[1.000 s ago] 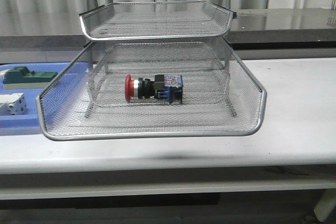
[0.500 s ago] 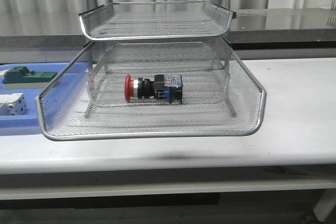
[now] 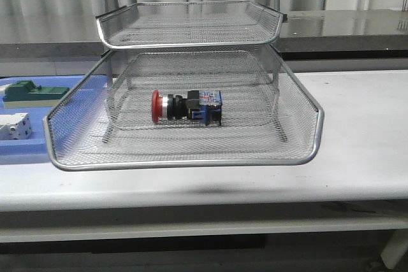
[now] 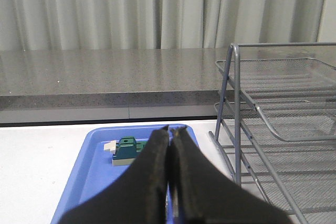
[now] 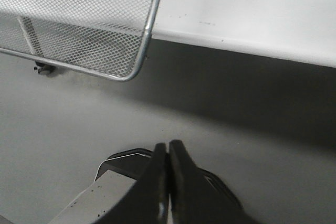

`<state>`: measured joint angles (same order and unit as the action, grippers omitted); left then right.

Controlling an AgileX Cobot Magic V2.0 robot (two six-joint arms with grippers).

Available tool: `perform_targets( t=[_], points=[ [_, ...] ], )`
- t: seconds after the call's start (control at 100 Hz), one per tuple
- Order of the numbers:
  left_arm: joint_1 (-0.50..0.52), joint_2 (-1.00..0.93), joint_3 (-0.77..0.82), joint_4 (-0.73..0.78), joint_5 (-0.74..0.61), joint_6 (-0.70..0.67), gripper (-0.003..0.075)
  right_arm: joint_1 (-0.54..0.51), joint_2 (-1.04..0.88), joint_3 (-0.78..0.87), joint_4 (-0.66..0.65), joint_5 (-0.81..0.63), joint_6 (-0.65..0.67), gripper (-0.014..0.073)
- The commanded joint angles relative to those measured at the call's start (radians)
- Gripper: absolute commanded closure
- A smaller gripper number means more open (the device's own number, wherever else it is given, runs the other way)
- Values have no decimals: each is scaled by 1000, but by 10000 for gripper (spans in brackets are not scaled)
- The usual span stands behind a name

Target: Place button on rack with both arms

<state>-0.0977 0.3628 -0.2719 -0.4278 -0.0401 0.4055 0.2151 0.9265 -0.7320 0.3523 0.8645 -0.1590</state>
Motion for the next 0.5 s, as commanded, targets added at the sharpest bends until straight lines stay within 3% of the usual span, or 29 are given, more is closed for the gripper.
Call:
perform_targets(
  t=[0.0,0.49],
  points=[
    [0,4,-29,-7,-74,-10,741,51,44,-33,36,-80,-16,659],
    [0,4,-29,-7,-74,-10,741,342,294,-33,77,-304,-15,657]
  ],
)
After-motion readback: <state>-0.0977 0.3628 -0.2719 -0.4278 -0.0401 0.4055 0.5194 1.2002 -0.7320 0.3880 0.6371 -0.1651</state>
